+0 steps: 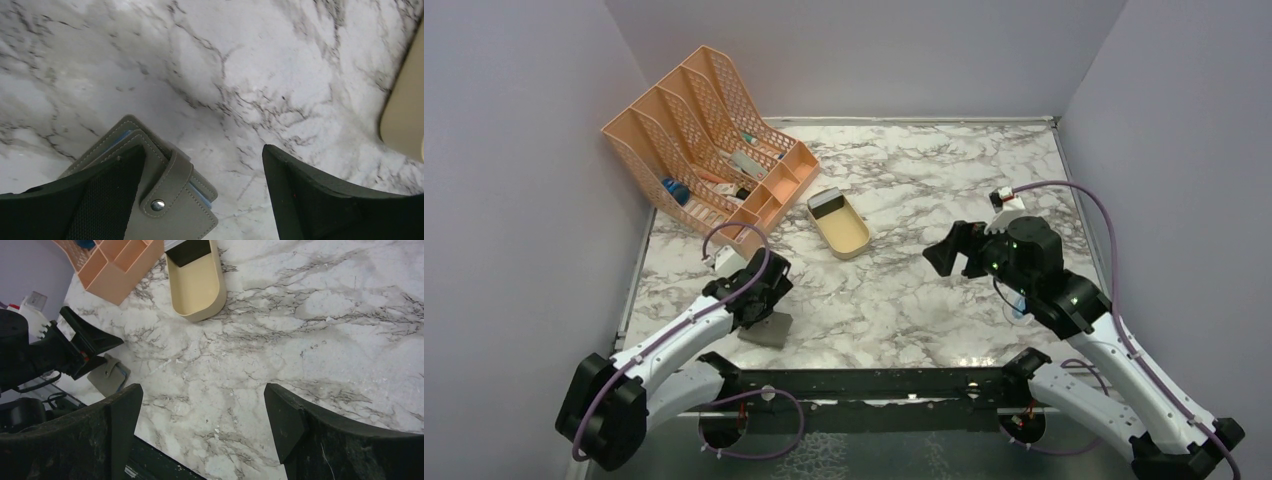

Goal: Put the credit cards into the card holder
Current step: Move the card holder to the center of the board.

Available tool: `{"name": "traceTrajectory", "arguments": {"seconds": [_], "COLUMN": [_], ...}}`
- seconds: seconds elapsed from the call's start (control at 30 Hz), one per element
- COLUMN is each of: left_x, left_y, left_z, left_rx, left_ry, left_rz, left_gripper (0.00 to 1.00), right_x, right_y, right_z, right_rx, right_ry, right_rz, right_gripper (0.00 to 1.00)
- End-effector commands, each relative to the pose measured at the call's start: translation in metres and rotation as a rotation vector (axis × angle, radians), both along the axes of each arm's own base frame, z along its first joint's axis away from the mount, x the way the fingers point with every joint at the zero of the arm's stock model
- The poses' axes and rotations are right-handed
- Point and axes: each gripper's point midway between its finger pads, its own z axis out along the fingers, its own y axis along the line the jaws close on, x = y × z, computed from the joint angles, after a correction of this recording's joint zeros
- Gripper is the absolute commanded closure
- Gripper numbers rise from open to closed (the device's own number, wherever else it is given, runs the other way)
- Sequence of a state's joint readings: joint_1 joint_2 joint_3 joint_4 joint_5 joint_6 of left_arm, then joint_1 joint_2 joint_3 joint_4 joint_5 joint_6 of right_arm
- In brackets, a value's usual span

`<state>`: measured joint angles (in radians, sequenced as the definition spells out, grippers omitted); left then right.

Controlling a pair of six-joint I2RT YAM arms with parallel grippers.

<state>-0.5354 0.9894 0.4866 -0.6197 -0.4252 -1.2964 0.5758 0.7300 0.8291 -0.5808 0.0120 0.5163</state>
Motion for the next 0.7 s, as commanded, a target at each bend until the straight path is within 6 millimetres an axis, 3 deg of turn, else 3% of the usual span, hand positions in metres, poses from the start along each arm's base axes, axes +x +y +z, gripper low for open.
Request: {"name": "traceTrajectory", "arguments": {"seconds": [0.0,0.1,0.23,0.3,0.4,0.6,0.67], "left_x": [0.008,0.013,0.026,0.03,0.027,0.002,-0.006], "left_y": [-0.051,-0.071,-0.1,-0.105,-0.093,-0.034,-0.021], "left_z": [0.008,0.017,0.048,0.06,0.066,0.051,0.048], "left_rx": [-0.173,-0.191,-0.177,-0.176,-0.141,0.043,0.085], "left_ry": [-0.033,-0.065,-0.136,-0.159,-0.16,-0.105,-0.09], "left_rz": [-0.071,-0.109,-0.203,-0.222,-0.195,-0.093,-0.086], "left_gripper": [0.09,0.09,0.09,0.09,0.16,0.32,0.17], "right_x": [-0.008,-0.011,-0.015,-0.018,-0.021,-0.021,-0.021], "right_y": [0.011,0.015,0.022,0.028,0.036,0.037,0.037], "right_z": [0.008,0.002,-0.009,-0.013,-0.02,-0.023,-0.025], "right_rx": [0.059,0.075,0.109,0.131,0.149,0.148,0.144], "right_ry": [0.007,0.025,0.074,0.097,0.129,0.138,0.136], "right_rz": [0.056,0.075,0.094,0.12,0.153,0.159,0.157], "right_gripper": [0.07,0.09,0.11,0.13,0.15,0.16,0.17]}}
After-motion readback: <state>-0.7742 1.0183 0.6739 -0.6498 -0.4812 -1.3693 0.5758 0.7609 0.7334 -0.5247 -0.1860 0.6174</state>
